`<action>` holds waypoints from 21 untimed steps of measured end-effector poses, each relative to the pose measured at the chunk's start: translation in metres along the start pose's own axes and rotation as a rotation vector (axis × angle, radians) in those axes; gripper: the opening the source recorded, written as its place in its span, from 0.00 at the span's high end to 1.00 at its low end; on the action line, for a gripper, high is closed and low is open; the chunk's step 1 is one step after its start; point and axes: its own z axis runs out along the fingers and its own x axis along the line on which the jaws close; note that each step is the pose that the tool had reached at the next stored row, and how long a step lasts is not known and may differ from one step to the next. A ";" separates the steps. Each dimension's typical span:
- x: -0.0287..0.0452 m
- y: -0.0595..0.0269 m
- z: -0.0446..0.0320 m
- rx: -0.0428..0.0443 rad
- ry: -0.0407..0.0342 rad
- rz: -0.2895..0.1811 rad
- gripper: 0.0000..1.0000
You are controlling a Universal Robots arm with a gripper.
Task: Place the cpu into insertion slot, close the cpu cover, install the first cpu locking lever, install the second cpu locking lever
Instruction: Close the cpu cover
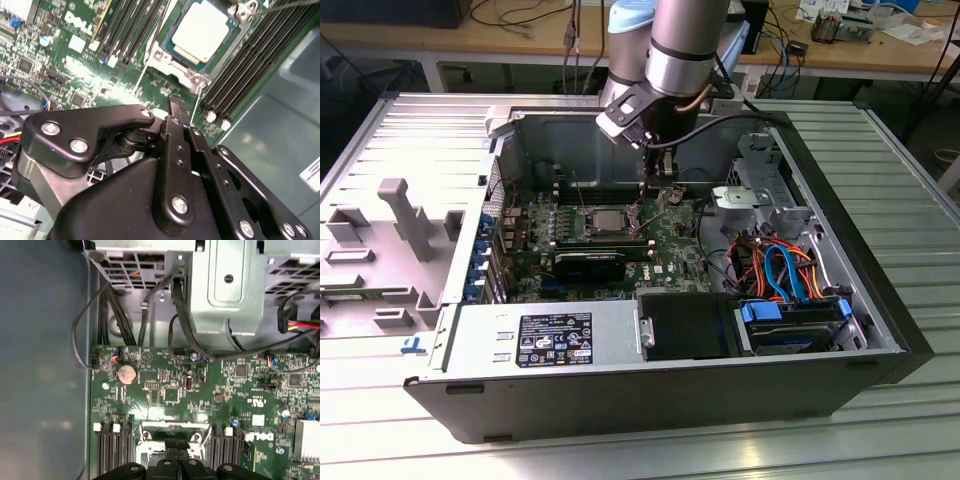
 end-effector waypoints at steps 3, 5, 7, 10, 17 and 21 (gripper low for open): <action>-0.0003 0.0070 -0.0013 0.0057 0.0026 0.000 0.89; -0.0006 0.0126 -0.0022 0.0103 0.0048 -0.001 0.89; -0.0010 0.0182 -0.0029 0.0152 0.0067 -0.001 0.89; -0.0020 0.0332 -0.0043 0.0311 0.0102 -0.001 0.89; -0.0029 0.0476 0.0009 0.0558 0.0112 -0.001 0.89; -0.0029 0.0482 0.0084 0.0584 0.0113 -0.004 0.89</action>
